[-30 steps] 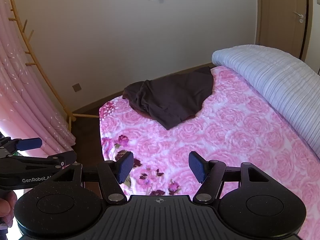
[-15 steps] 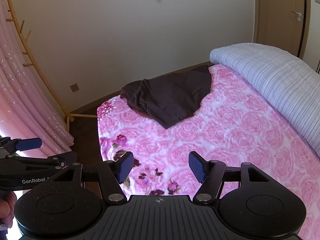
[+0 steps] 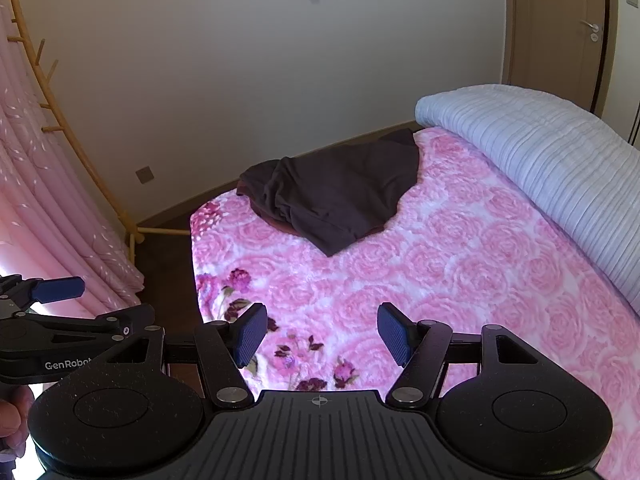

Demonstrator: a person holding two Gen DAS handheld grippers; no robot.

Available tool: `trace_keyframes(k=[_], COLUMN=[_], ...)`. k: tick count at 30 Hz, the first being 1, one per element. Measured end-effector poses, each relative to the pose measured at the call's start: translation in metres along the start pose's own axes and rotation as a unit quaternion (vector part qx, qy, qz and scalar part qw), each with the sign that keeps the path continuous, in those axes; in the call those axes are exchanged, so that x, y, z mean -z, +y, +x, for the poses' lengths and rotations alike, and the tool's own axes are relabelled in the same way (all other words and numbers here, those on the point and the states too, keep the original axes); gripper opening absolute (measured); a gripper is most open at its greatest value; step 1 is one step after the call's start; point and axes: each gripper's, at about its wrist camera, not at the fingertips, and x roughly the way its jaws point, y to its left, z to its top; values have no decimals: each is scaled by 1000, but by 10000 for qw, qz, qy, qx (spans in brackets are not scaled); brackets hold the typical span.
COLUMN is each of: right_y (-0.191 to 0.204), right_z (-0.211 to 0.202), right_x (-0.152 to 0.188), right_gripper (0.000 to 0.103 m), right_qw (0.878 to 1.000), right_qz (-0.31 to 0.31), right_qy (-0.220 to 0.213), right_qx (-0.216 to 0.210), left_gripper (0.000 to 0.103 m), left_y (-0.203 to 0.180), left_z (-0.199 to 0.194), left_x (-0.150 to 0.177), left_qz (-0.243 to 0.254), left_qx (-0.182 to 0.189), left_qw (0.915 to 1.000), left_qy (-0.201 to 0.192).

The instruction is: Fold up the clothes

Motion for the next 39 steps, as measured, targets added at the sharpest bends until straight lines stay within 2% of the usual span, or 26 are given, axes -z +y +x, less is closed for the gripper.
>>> trace_keyframes(k=[39], right_y=[-2], right_z=[-3], right_x=[3], right_gripper=[65], right_qw=[10000], right_qz=[-27], right_qy=[35], right_qx=[-53], left_gripper=[88], left_y=[-11], left_z=[-2], left_x=[5], left_qz=[38], left_qx=[-73], left_qw=[9999], left_qy=[71])
